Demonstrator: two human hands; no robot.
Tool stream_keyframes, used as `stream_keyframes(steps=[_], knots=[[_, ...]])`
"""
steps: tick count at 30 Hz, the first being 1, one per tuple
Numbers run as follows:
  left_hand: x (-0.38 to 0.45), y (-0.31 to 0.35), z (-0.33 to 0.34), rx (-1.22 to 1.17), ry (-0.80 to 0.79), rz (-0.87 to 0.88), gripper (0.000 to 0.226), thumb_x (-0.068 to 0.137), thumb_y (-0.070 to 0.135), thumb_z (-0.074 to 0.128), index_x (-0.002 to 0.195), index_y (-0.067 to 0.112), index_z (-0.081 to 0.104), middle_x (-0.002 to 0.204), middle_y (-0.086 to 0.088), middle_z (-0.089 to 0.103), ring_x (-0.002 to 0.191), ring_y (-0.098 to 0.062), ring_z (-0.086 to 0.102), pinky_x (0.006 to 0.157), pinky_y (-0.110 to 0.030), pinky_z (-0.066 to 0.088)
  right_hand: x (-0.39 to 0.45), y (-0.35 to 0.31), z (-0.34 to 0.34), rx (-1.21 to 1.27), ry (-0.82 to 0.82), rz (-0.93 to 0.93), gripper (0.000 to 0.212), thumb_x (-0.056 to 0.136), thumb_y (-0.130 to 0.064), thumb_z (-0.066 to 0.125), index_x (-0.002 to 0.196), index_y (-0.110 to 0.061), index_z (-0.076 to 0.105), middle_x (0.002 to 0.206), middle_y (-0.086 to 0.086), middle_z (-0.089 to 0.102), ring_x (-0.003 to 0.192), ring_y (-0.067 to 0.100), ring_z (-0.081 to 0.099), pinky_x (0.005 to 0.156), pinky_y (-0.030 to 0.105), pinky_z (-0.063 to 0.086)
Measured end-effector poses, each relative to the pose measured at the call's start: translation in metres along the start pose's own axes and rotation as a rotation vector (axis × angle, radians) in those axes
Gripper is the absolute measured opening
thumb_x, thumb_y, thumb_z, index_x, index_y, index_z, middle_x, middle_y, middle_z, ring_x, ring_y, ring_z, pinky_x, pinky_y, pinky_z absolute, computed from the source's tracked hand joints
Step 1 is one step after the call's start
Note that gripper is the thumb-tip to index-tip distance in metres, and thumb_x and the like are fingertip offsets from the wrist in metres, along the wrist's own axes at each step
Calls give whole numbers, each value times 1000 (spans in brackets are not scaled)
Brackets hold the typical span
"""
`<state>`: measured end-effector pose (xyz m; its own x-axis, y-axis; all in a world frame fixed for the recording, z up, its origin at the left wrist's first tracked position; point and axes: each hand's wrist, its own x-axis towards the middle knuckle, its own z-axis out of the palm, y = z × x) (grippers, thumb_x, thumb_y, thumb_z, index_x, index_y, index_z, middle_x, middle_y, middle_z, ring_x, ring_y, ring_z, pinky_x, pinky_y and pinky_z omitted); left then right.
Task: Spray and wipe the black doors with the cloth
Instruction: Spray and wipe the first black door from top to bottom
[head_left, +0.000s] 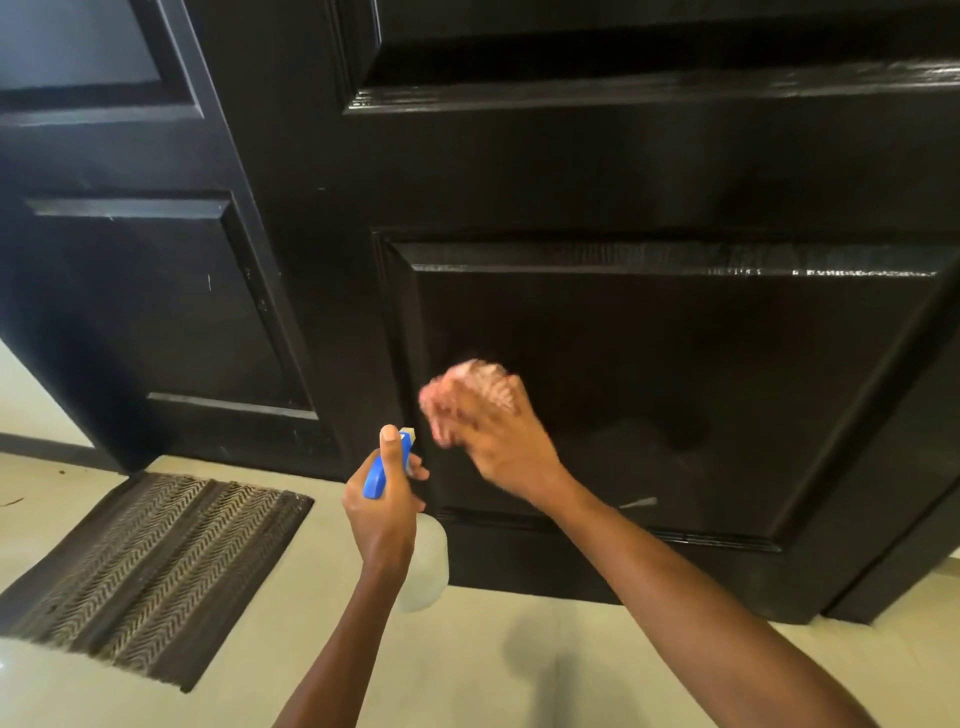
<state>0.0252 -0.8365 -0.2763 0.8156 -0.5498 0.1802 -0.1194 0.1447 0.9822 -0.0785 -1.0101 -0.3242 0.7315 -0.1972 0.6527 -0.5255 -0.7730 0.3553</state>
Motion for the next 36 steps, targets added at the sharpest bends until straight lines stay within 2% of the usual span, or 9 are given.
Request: stream_keyframes(steps=[3, 6, 15, 20, 23, 27, 30, 33, 36], knots=[[-6, -8, -10, 16, 13, -12, 55, 91, 63, 47, 89, 15, 73, 71, -9, 68, 63, -17, 65, 48, -19, 51, -53, -10, 39, -81, -308, -367, 76, 88, -18, 67, 157, -30, 38, 170, -3, 16, 157, 21, 5, 124, 53, -15], [-10, -14, -16, 1, -7, -52, 55, 90, 63, 48, 91, 14, 73, 70, -7, 69, 63, -16, 66, 48, -20, 51, -67, -9, 39, -155, -362, -368, 76, 82, -19, 72, 152, -31, 45, 169, -4, 21, 156, 20, 6, 122, 54, -19], [-11, -38, -30, 14, 0, -166, 47, 87, 63, 49, 84, 20, 69, 71, -4, 69, 63, -20, 66, 52, -24, 54, 2, 31, -35, -113, 475, 894, 66, 106, -40, 51, 161, -26, 18, 161, 24, 21, 149, 48, 13, 119, 70, 4], [-5, -56, -36, 18, 5, -136, 46, 93, 59, 50, 82, 21, 72, 68, -5, 68, 58, -15, 64, 49, -26, 53, -41, -46, 49, 16, 113, 297, 67, 97, -25, 57, 157, -33, 31, 171, 3, -4, 155, 33, 10, 120, 65, 0], [-3, -70, -37, 48, -2, -122, 44, 93, 59, 48, 84, 22, 71, 66, 0, 68, 57, -13, 64, 47, -23, 51, -99, -83, 104, -65, -301, -175, 83, 87, -13, 63, 161, -27, 28, 170, -2, 14, 155, 24, 22, 123, 55, -14], [-3, -90, -38, 67, -13, -130, 49, 91, 61, 48, 87, 18, 71, 67, 0, 68, 59, -14, 65, 47, -22, 51, -113, -92, 120, -97, -445, -320, 72, 87, -24, 65, 155, -27, 41, 164, -6, 34, 151, 15, 31, 125, 51, -11], [-8, -102, -35, 72, -50, -153, 56, 90, 63, 48, 92, 13, 74, 71, -7, 69, 62, -19, 66, 48, -26, 52, -121, -85, 101, -88, -321, -158, 75, 91, -13, 48, 161, -26, 24, 170, -4, 13, 156, 19, 10, 125, 56, 2], [-14, -101, -28, 39, -79, -179, 52, 92, 60, 49, 90, 14, 74, 71, -7, 69, 63, -19, 66, 48, -28, 53, -147, -53, 80, -51, -196, 291, 74, 81, -12, 66, 148, -31, 43, 160, 0, 28, 146, 30, 29, 113, 67, 20], [-16, -95, -23, 19, -107, -195, 46, 90, 59, 50, 89, 19, 73, 69, -3, 69, 62, -18, 66, 48, -25, 53, -173, -29, 61, -88, -47, 772, 56, 100, -36, 53, 152, -23, 37, 159, 19, 28, 150, 43, 17, 116, 75, 0]])
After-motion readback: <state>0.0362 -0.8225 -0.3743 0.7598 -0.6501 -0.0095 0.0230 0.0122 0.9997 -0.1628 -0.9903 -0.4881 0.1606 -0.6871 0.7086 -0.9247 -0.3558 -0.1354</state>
